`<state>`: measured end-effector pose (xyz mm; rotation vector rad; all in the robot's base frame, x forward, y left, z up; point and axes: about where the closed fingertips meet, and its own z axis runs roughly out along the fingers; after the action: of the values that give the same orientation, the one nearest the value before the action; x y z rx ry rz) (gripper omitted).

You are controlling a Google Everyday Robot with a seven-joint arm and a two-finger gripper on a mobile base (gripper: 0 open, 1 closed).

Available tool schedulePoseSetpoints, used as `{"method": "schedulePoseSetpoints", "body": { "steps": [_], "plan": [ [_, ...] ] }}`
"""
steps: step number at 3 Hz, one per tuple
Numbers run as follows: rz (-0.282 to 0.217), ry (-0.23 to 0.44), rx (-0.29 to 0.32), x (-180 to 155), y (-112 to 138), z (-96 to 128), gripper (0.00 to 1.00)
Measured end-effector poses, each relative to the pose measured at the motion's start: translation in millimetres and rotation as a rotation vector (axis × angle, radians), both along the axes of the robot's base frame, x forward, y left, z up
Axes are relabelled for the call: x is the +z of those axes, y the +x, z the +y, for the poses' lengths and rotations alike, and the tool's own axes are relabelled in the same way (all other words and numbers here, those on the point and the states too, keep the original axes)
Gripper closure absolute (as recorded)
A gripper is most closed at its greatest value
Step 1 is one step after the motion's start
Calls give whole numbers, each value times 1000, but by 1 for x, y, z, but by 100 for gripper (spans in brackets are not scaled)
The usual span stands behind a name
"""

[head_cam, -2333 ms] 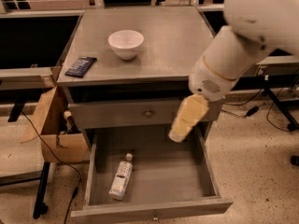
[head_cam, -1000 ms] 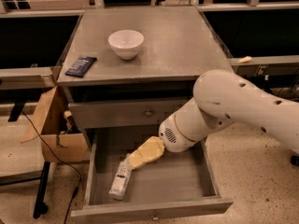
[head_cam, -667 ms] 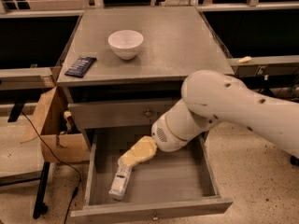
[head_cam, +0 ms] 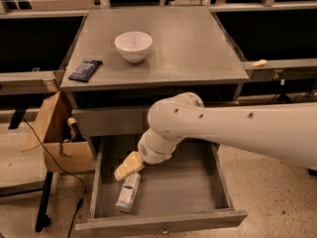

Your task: Pick blue plastic bottle from middle drawer and place on counter

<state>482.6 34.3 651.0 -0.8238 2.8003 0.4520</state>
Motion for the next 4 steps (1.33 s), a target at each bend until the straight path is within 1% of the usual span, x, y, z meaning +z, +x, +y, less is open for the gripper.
{"method": "schedulePoseSetpoints", "body": {
  "steps": [1,2,3,4],
  "plan": [
    [87,-16,-174,-104,30,9,0],
    [173,20,-379,-173,33,8,0],
    [191,42,-450,-181,36,11,0],
    [191,40,-447,-181,35,11,0]
  ]
}}
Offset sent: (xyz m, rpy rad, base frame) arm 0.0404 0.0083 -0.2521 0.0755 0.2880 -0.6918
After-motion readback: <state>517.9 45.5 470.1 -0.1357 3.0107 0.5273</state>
